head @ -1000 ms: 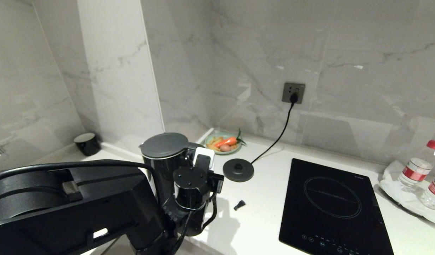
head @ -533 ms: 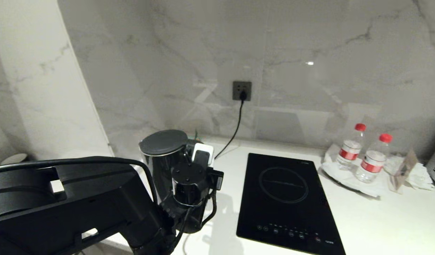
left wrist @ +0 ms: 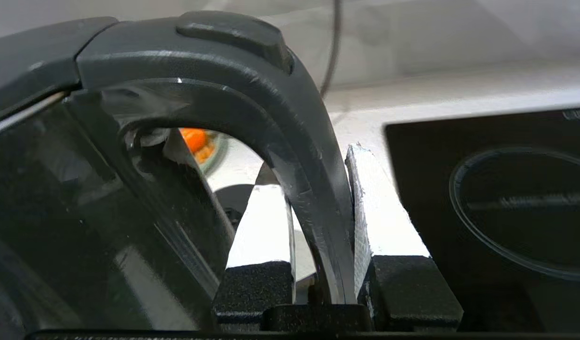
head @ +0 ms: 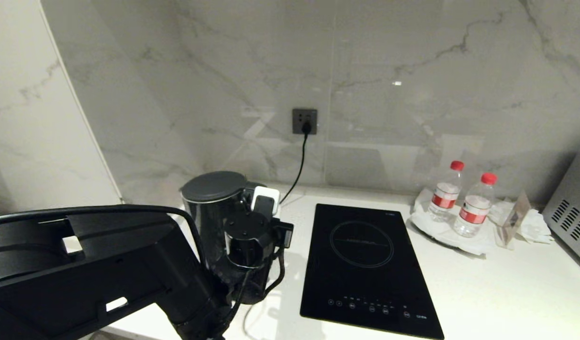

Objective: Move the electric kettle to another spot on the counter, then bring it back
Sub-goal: Place it on the power base

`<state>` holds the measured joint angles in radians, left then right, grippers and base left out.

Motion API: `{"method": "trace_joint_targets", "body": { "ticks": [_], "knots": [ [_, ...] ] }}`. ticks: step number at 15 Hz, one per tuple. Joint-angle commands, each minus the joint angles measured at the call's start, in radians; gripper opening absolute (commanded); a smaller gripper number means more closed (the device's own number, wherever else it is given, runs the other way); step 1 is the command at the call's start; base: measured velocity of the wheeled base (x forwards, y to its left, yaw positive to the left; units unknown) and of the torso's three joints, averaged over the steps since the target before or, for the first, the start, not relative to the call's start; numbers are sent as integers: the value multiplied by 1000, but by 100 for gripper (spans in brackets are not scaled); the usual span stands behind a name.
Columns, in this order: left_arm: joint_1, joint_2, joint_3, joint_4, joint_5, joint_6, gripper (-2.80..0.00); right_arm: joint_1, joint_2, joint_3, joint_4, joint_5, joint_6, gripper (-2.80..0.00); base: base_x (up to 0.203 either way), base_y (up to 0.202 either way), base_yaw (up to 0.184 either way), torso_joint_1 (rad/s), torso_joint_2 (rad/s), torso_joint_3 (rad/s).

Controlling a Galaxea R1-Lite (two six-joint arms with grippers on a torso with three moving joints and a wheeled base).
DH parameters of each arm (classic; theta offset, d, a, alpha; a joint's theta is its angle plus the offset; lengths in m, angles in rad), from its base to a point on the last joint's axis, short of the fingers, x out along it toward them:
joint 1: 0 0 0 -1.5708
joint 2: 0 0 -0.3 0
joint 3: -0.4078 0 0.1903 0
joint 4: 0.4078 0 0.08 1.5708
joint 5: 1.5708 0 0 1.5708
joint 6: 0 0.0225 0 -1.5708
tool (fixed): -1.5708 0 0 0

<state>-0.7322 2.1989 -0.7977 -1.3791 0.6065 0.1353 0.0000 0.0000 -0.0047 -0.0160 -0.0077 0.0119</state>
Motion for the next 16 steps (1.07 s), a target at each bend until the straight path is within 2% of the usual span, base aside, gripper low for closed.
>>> {"method": "trace_joint_targets", "body": {
  "ticks": [1, 3, 8, 10, 16],
  "knots": [
    [-4, 15, -13, -8, 4, 10, -280, 0, 2, 0, -1, 0, 0, -280, 0, 0, 0, 0, 0, 0],
    [-3, 15, -38, 0, 4, 12, -280, 0, 1, 0, -1, 0, 0, -280, 0, 0, 0, 0, 0, 0],
    [-8, 13, -63, 30, 8, 10, -280, 0, 0, 0, -1, 0, 0, -280, 160, 0, 2, 2, 2, 6],
    [-12, 10, -78, 36, 7, 10, -280, 0, 2, 0, -1, 0, 0, -280, 0, 0, 0, 13, 4, -1],
    [-30, 56, -297, 197, 16, -2, -280, 0, 2, 0, -1, 0, 0, -280, 0, 0, 0, -4, 1, 3]
  ]
}}
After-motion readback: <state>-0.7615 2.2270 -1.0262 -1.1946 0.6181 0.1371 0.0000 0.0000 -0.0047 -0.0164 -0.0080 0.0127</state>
